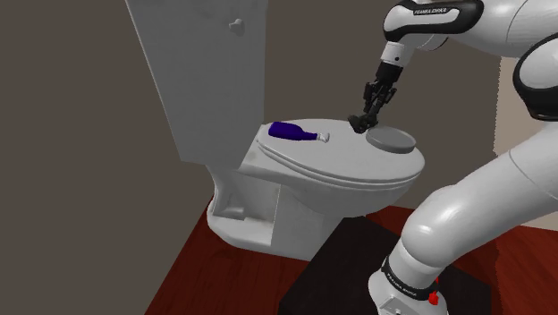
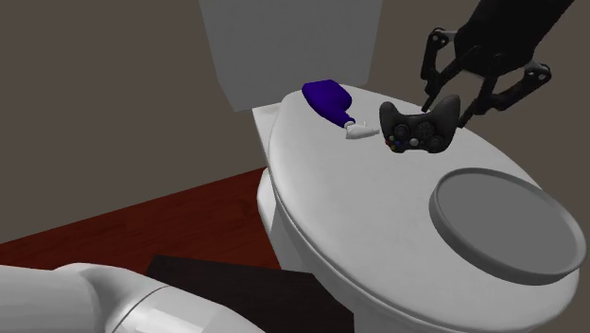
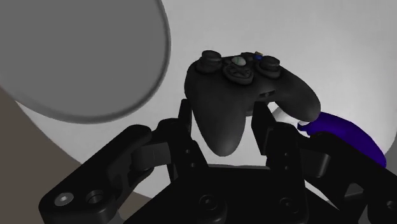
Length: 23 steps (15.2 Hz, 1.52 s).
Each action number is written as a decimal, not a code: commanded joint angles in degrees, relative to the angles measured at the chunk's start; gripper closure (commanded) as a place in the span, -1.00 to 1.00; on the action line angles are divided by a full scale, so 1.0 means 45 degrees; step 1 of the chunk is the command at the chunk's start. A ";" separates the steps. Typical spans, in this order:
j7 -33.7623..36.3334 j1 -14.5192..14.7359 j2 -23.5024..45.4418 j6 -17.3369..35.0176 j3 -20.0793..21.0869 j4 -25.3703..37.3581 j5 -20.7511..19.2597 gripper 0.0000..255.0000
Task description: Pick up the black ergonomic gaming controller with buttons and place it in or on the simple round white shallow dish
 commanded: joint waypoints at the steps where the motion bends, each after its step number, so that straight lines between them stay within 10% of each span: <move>1: -0.0773 -0.0074 0.0545 -0.0207 -0.0603 0.0662 0.0083 1.00; 11: -0.4947 -0.0833 0.4370 -0.1317 -0.3606 0.4295 0.1931 1.00; 22: -0.5036 -0.0802 0.4123 0.0604 -0.3523 0.2217 0.1766 1.00; 23: -0.5023 -0.0849 0.4010 0.0521 -0.3567 0.2476 0.1717 -1.00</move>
